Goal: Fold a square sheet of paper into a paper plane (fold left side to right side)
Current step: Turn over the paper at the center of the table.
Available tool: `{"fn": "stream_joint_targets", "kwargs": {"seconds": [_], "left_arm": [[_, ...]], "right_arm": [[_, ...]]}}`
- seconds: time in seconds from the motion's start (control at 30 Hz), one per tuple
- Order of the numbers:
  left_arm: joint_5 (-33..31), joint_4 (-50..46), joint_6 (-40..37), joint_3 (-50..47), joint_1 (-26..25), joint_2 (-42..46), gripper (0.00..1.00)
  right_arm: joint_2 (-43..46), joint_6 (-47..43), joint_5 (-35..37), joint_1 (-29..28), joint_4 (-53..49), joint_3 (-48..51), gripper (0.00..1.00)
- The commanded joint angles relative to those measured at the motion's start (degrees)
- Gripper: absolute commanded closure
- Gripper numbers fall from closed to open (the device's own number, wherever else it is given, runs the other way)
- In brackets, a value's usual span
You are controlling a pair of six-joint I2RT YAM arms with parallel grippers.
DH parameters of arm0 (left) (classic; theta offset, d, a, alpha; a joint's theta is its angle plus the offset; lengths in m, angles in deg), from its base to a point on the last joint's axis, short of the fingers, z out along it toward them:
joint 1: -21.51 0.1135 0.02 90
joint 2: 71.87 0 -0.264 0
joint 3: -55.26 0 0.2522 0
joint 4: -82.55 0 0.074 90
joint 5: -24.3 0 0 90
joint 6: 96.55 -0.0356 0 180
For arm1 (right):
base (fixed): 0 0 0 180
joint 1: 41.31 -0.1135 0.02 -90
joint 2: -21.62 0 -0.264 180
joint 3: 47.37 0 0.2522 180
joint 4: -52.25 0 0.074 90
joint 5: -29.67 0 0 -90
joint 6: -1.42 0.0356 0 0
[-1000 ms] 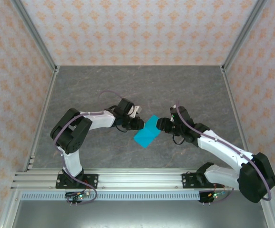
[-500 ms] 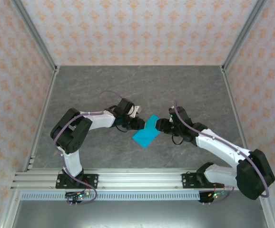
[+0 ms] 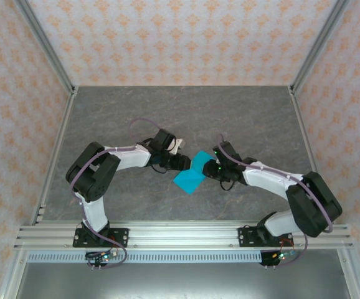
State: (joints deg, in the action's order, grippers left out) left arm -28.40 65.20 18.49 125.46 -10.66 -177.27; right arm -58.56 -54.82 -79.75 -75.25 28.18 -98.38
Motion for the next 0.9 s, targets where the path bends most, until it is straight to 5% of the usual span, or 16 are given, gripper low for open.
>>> {"fn": "stream_joint_targets", "kwargs": {"seconds": [0.0, 0.13, 0.27, 0.57, 0.87], "left_arm": [[0.91, -0.21, -0.05, -0.31, 0.19, 1.45, 0.47], [1.44, 0.94, 0.93, -0.96, 0.26, 0.49, 0.47], [1.29, 1.28, 1.16, -1.25, 0.26, 0.38, 0.47], [1.03, 1.14, 1.15, -1.23, 0.25, 0.63, 0.47], [0.76, 0.93, 1.07, -1.38, 0.25, 0.53, 0.47]], "right_arm": [[1.0, 2.09, 2.68, 0.38, 1.49, -1.78, 0.61], [4.5, 4.43, 6.14, 1.33, -0.27, 0.54, 0.52], [6.78, 9.27, 1.18, 3.66, 5.86, 4.43, 0.42], [2.5, 17.89, -6.32, 4.14, 18.68, 5.88, 0.41], [-1.65, 20.92, -4.95, 4.14, 15.63, 5.09, 0.44]]}}
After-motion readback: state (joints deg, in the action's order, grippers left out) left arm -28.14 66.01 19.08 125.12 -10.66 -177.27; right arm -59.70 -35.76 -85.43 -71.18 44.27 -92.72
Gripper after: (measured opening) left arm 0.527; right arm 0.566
